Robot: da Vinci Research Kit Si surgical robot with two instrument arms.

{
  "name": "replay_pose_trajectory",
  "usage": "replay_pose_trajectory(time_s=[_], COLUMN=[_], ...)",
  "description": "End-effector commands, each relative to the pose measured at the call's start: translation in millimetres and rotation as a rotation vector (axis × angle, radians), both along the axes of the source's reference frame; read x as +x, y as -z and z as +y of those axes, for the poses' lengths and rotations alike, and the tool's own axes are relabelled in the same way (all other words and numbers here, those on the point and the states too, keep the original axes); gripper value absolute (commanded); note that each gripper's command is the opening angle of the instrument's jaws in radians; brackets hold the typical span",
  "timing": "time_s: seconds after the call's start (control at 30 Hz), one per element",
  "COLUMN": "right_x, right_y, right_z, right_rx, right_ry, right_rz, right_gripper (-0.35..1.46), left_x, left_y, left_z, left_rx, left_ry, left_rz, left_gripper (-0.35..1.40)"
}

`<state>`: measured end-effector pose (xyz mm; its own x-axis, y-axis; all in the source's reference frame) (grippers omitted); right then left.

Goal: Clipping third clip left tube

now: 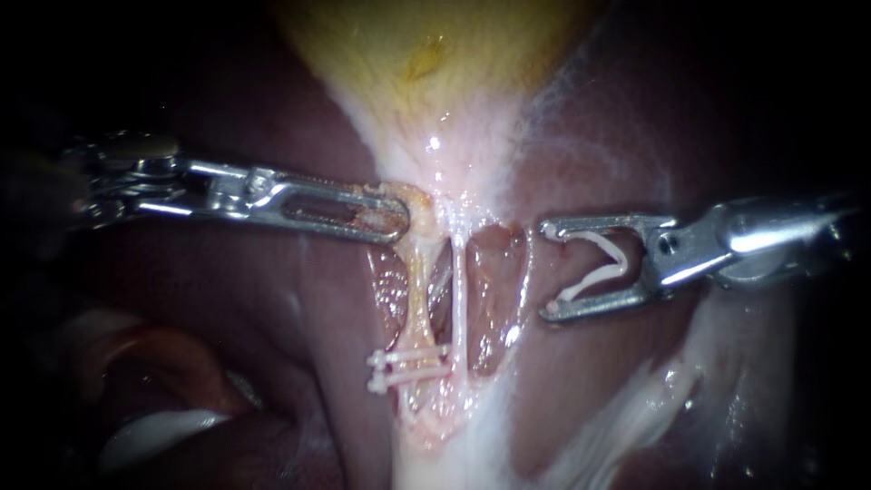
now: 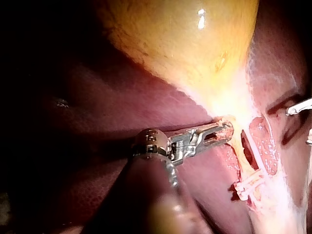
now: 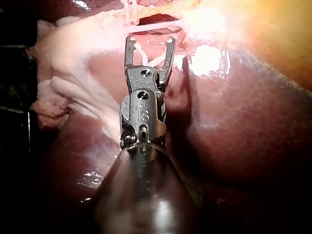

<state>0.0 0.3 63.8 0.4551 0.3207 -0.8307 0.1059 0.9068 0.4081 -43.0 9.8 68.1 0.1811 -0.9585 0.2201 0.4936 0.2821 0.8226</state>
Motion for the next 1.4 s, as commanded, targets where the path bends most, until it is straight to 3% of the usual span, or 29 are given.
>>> replay_pose_trajectory(time_s=[0.03, 0.2, 0.5, 0.67, 1.0, 1.4], right_x=[0.0, 0.0, 0.1, 0.1, 1.0, 6.8], right_y=[0.0, 0.0, 0.1, 0.2, 0.3, -2.0], right_z=[0.0, 0.0, -0.1, -0.1, -0.4, -2.2], right_rx=[-0.001, 0.006, 0.006, 0.008, 0.028, 0.092], right_ry=[0.0, -0.002, -0.002, -0.001, -0.005, -0.028], right_rz=[0.0, 0.003, 0.003, 0.007, 0.01, 0.001], right_gripper=[0.5, 0.5, 0.5, 0.5, 0.5, 0.5], left_x=[0.1, 0.7, 2.5, 3.0, 2.9, 2.6], left_y=[0.1, 1.0, 5.0, 6.9, 7.2, 7.4], left_z=[0.0, 0.0, 0.7, 1.0, 0.6, 0.2], left_rx=[0.0, 0.004, 0.017, 0.02, 0.015, 0.008], left_ry=[0.0, -0.002, -0.009, 0.005, 0.004, 0.005], left_rz=[0.0, -0.002, -0.005, -0.025, -0.023, -0.02], left_gripper=[-0.35, -0.35, -0.35, -0.35, -0.35, -0.35])
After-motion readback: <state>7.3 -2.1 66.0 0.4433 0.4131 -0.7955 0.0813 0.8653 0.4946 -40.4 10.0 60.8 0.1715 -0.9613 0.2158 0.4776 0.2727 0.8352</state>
